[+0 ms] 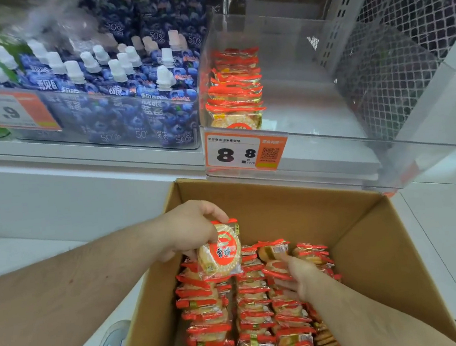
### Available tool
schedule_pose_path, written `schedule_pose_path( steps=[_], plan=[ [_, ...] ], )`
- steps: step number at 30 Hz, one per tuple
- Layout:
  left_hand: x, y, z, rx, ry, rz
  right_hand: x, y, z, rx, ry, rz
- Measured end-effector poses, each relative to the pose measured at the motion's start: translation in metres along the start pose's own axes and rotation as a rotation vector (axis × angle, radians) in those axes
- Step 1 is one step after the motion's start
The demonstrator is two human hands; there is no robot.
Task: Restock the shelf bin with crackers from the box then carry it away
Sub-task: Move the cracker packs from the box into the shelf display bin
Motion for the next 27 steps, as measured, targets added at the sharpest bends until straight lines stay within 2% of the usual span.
schedule_pose_path(
  steps=[2,4,7,10,15,21,27],
  plan=[
    [-0.002,-0.004,-0.004,0.022,-0.01,0.025,-0.006,-0.004,-0.009,-0.023,-0.06,-0.046],
    [-0.007,-0.007,-0.01,0.047,-0.024,0.036,-0.011,0.005,-0.02,-0.14,-0.072,-0.073],
    [-0.013,-0.012,-0.017,0.082,-0.037,0.019,-0.011,0.029,-0.057,-0.346,0.031,-0.127],
    [-0.019,-0.016,-0.025,0.108,-0.05,-0.005,-0.006,0.053,-0.105,-0.453,0.206,-0.124],
    [-0.023,-0.023,-0.038,0.147,-0.038,-0.076,0.003,0.081,-0.172,-0.545,0.393,-0.046],
    [-0.015,-0.04,-0.058,0.24,0.011,-0.141,0.018,0.094,-0.217,-0.618,0.421,0.059],
    [-0.002,-0.058,-0.078,0.345,0.062,-0.254,0.052,0.093,-0.238,-0.634,0.466,-0.032]
  ],
)
Point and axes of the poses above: each hand's wrist, its own z-axis towards the middle knuckle, its own x-axis out of the palm, y = z × x, the point moved 5 cm from there along z, towards the middle knuckle, and after that the axes turned 10 degrees about y, right-handed, at the moved point
